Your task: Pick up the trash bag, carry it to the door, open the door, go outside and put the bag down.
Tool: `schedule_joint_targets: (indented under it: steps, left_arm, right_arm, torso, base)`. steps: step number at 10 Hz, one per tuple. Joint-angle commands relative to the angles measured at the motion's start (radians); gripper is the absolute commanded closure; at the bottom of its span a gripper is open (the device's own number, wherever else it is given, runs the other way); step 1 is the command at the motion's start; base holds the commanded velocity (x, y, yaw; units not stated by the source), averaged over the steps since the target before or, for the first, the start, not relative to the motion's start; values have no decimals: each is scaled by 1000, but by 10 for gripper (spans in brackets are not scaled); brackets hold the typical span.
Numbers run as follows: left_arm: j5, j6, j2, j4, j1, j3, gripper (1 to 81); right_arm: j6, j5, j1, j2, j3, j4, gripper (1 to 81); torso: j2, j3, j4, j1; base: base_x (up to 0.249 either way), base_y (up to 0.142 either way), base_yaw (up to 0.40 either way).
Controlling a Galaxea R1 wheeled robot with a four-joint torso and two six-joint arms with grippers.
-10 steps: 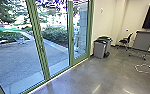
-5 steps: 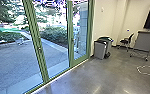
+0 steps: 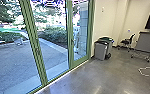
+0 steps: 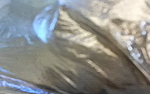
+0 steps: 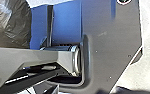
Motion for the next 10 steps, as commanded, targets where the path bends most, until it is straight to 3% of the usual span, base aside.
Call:
schedule_joint_targets:
  steps: [1,3,10]
  left_arm:
    - [63,9,-6,9,-52,2,811]
    - [63,9,-6,9,-52,2,811]
    - [63,9,-3,9,-52,2,811]
  right_arm:
    - [-2,-63,48,4,4,-1,10]
    - [-2,-63,48,5,4,-2,10]
    - [-3,-63,48,5,1,-5,10]
  torso:
    - [0,0,0,0]
    - [0,0,0,0]
    - [0,0,0,0]
  base:
    - [168,0,0]
    - [169,0,0]
    - [172,-68,0]
